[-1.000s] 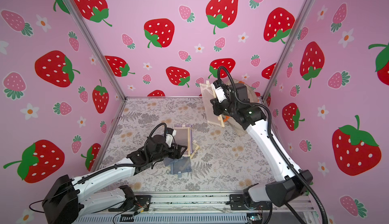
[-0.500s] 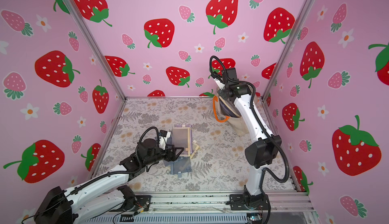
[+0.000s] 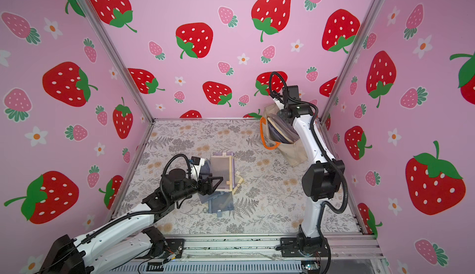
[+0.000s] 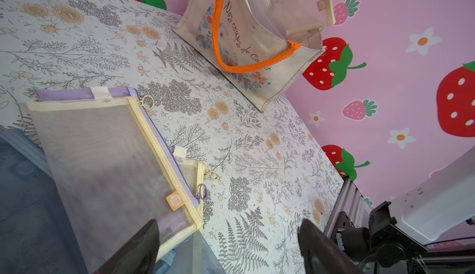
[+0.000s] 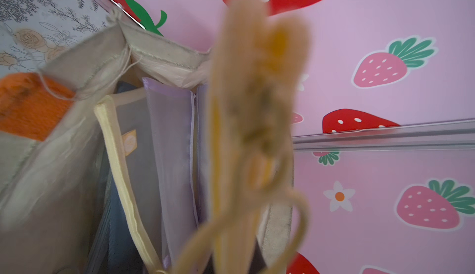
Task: Put the pencil pouch into the canvas bag
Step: Place the pencil pouch in the canvas bag.
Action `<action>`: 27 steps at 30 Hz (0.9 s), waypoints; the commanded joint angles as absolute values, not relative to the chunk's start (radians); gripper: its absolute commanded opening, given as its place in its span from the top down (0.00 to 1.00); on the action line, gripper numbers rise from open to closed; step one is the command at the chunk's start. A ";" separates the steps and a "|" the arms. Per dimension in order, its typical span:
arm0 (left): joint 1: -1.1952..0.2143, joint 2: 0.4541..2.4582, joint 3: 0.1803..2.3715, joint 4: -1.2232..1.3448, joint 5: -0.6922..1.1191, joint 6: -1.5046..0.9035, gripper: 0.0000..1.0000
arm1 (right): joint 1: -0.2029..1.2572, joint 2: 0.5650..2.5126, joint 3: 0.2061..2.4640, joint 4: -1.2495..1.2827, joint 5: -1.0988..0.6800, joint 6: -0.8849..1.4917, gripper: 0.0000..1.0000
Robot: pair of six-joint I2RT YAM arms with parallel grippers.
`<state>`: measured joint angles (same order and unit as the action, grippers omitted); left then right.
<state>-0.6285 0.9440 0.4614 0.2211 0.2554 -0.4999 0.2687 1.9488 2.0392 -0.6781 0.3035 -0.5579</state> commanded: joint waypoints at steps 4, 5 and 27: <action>-0.622 0.966 0.470 0.252 0.268 -0.487 0.13 | 0.238 1.943 1.903 -0.609 0.216 -0.526 1.00; -0.623 0.973 0.471 0.257 0.271 -0.490 0.13 | 0.232 1.938 1.883 -0.599 0.208 -0.522 1.00; -0.618 1.034 0.460 0.294 0.256 -0.495 0.13 | 0.187 2.164 2.089 -0.662 0.084 -0.378 1.00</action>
<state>-0.6243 1.0302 0.4614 0.2668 0.2626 -0.5045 0.1875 2.1540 2.0598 -0.6159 0.1059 -0.3893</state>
